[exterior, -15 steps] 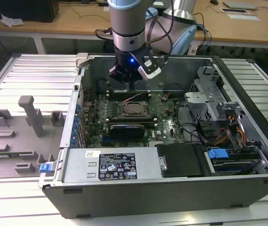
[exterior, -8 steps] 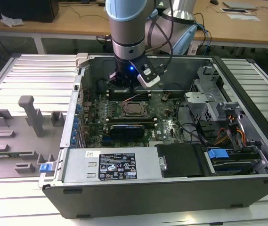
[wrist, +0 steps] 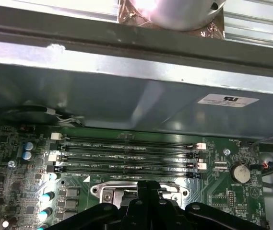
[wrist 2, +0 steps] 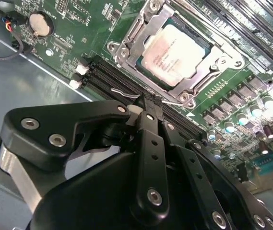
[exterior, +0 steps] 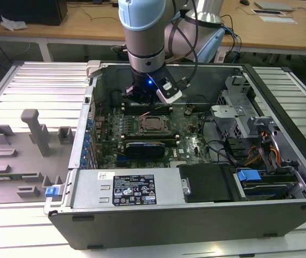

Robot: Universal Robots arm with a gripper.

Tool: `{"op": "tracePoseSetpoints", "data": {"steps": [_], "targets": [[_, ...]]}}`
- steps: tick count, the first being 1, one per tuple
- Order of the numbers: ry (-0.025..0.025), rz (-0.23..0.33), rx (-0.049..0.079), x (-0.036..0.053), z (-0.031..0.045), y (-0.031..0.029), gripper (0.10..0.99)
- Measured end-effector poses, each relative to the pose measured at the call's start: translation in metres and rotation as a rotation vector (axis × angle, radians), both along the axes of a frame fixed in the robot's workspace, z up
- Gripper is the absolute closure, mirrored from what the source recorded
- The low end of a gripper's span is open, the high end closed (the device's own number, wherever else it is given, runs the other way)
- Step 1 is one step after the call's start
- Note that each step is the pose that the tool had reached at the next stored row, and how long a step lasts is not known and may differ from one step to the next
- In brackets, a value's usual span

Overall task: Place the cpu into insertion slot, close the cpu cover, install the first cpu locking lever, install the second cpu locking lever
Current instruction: 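Install the first cpu locking lever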

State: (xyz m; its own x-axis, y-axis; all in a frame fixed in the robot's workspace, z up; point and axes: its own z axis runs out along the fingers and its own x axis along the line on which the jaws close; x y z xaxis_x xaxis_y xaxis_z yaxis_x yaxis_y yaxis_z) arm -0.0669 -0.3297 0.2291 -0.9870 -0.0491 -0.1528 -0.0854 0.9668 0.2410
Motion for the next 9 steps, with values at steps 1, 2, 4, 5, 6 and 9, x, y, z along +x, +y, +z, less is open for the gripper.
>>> {"op": "tracePoseSetpoints", "data": {"steps": [1,2,4,5,6,9], "targets": [[-0.0003,0.0,0.0,0.0,-0.0001,0.0,0.98],[-0.0007,0.0,0.0,-0.0003,-0.0001,0.0001,0.98],[-0.0089,0.0,-0.003,-0.0017,-0.0002,0.0002,0.98],[-0.0185,0.0,-0.007,-0.0022,-0.0003,0.0002,0.98],[-0.0258,-0.001,-0.01,-0.0024,-0.0003,0.0002,0.98],[-0.0432,-0.014,-0.023,-0.0027,-0.002,0.0015,0.98]]}}
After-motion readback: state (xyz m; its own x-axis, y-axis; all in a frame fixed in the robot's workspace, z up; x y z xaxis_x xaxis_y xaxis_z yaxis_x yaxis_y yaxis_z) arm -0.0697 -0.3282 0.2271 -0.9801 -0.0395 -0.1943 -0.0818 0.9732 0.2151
